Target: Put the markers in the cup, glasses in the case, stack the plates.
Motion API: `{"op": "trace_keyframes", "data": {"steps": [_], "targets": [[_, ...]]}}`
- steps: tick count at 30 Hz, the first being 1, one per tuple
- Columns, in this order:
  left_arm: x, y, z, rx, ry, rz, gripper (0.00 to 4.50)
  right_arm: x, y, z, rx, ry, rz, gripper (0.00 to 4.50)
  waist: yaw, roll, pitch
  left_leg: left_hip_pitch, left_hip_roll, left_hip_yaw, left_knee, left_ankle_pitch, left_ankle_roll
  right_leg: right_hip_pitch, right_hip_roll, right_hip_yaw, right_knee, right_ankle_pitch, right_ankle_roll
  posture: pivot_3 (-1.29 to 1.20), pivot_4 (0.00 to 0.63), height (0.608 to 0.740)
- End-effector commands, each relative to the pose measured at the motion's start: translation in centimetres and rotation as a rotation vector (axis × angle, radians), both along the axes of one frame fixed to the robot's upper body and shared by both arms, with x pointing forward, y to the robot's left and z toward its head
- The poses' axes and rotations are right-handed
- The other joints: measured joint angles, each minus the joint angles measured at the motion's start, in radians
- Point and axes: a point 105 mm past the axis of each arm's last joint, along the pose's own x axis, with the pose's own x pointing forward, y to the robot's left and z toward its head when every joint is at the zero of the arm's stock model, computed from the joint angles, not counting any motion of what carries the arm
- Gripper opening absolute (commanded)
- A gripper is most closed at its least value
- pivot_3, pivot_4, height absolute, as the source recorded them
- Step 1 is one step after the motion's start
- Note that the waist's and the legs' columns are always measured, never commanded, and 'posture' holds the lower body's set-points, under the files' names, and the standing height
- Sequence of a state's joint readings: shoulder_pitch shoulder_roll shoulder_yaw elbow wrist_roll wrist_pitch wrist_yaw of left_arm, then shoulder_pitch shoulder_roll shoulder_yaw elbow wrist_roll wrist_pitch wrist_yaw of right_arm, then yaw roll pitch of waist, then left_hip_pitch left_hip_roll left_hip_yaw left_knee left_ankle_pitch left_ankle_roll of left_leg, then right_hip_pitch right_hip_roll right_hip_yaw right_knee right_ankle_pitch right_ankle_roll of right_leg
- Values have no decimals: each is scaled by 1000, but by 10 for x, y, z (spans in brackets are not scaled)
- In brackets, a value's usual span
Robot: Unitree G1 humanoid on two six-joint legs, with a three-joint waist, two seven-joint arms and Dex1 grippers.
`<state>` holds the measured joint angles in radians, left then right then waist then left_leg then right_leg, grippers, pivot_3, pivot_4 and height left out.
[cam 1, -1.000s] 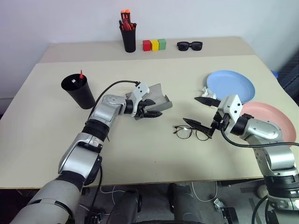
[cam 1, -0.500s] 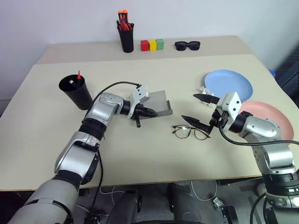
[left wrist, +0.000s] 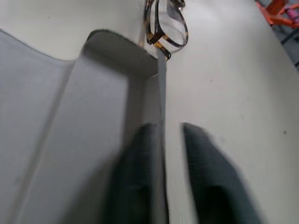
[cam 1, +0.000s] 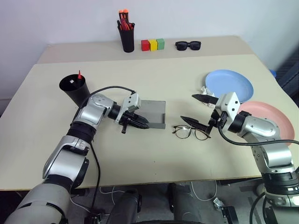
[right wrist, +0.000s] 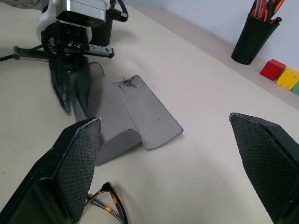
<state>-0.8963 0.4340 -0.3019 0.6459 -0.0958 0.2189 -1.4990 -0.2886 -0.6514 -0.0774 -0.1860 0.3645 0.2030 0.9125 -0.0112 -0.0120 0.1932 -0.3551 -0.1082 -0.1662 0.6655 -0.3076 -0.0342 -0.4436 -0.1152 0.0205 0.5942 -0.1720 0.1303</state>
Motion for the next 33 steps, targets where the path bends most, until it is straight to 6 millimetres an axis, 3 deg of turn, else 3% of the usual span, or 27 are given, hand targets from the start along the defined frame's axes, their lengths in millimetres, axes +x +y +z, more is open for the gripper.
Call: {"op": "trace_keyframes", "data": {"steps": [1, 4, 5, 12, 19, 21, 24, 26, 33], "targets": [[6, -2, 12, -40, -38, 48, 2863, -6, -3, 3, -115, -24, 29, 4500, 0, 0, 0, 0, 0, 0, 0, 0, 0, 0, 0, 0, 0, 0, 0, 0, 150, 740], [12, -4, 25, -88, -127, 86, 4413, -7, -13, -11, -326, -12, 26, 4500, 0, 0, 0, 0, 0, 0, 0, 0, 0, 0, 0, 0, 0, 0, 0, 0, 150, 740], [12, -3, 30, -111, -126, 98, 4468, -6, -16, -13, -379, -7, 19, 4500, 0, 0, 0, 0, 0, 0, 0, 0, 0, 0, 0, 0, 0, 0, 0, 0, 150, 740], [-7, 16, 62, -254, -184, 125, 4468, -9, -14, -13, -510, 24, 28, 4500, -7, 0, 0, 0, 1, 0, 0, 0, 0, -1, 0, 0, 0, 0, 0, 0, 150, 740], [-34, 43, 76, -341, -228, 139, 4468, -6, -13, -30, -588, 68, 29, 4500, 4, 0, 0, 0, 1, 0, 0, 0, 0, -1, -1, 0, 0, 0, 0, 0, 150, 740], [-44, 50, 72, -338, -205, 147, 4468, -5, -13, -34, -590, 87, 30, 4500, 2, 0, 0, 0, 1, 0, 0, 0, 0, -1, -1, 0, 0, 0, 0, 0, 150, 740], [-55, 54, 65, -327, -184, 164, 4500, -4, -18, -40, -632, 92, 34, 3711, 0, 0, 0, 0, 1, 0, 0, 0, 0, 0, -1, 0, 0, 0, 0, 0, 150, 740], [-61, 54, 65, -327, -182, 170, 4500, -4, -21, -43, -667, 85, 38, 2738, 0, 0, 0, 0, 1, 1, 0, 0, 0, 0, -1, 0, 0, 0, 0, 0, 150, 740], [-72, 45, 69, -342, -162, 191, 4500, -1, -22, -43, -686, 85, 49, 2738, 1, 0, 0, 0, 1, 0, 0, 0, 0, 0, -1, 0, 0, 0, 0, 0, 150, 740]]}}
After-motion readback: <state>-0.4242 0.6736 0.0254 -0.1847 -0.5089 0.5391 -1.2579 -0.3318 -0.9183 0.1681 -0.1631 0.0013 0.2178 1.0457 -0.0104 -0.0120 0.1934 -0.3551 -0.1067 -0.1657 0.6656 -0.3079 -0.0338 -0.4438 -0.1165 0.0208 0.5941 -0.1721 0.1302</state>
